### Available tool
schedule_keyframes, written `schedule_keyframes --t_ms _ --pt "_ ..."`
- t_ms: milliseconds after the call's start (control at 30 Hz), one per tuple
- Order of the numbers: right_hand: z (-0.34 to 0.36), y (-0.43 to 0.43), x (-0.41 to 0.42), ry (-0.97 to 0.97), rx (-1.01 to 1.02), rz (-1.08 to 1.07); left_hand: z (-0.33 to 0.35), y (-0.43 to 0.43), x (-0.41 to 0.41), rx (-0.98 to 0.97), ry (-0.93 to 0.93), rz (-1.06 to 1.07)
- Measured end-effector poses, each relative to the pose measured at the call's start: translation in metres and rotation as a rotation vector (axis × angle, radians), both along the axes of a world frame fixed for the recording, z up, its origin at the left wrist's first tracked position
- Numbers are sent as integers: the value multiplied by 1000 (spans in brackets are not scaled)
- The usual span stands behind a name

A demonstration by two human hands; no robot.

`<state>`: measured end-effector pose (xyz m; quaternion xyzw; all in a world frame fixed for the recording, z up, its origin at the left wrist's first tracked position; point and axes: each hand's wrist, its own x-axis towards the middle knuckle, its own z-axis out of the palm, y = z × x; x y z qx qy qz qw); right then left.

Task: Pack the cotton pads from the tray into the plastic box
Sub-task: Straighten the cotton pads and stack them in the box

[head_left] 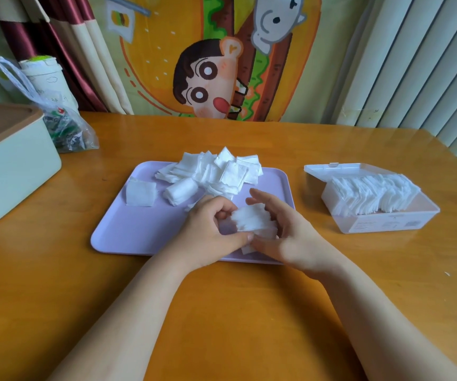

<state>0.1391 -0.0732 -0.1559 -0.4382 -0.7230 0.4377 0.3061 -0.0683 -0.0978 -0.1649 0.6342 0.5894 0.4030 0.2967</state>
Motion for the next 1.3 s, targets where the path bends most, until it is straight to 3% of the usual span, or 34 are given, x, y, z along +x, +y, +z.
schedule_keyframes --t_ms 333,733,867,1067,1300 --pt "5 4 1 33 5 -145 1 -2 -8 -30 98 -8" --pt "6 0 -5 61 -69 -168 -5 1 7 -96 -10 -74" --pt "5 -3 -9 140 -138 -129 -7 3 15 -149 -178 -134" --pt "3 -3 -12 237 -205 -75 -3 3 11 -139 -149 -122" --pt "1 -4 -12 115 -215 -43 -5 1 13 -94 -107 -59"
